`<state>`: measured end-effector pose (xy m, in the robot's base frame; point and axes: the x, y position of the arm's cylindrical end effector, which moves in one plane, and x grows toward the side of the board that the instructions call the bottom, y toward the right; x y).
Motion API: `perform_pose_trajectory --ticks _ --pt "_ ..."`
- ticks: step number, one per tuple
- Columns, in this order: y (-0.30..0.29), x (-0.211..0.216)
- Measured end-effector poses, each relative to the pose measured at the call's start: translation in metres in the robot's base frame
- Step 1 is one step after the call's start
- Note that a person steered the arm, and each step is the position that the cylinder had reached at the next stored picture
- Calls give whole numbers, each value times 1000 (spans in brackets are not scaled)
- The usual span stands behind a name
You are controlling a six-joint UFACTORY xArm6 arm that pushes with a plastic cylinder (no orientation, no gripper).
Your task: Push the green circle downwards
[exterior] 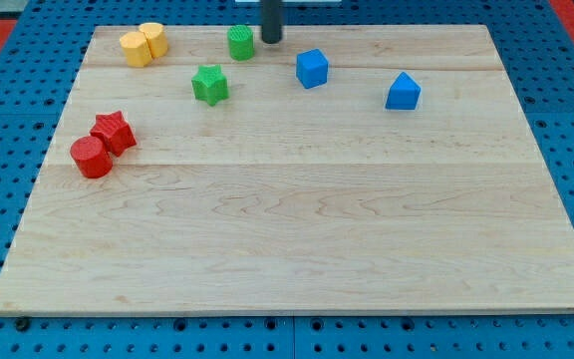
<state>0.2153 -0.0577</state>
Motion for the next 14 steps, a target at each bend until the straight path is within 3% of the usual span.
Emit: perform_pose_trajectory --ticks 1,3,4,5,6,10,11,13,14 --pt "-75 27" --pt "-105 48" --pt "-112 30" --pt "-165 34" --pt "-160 68" --pt "-115 66" --pt "-114 107" --pt "-110 84" --pt "-64 137"
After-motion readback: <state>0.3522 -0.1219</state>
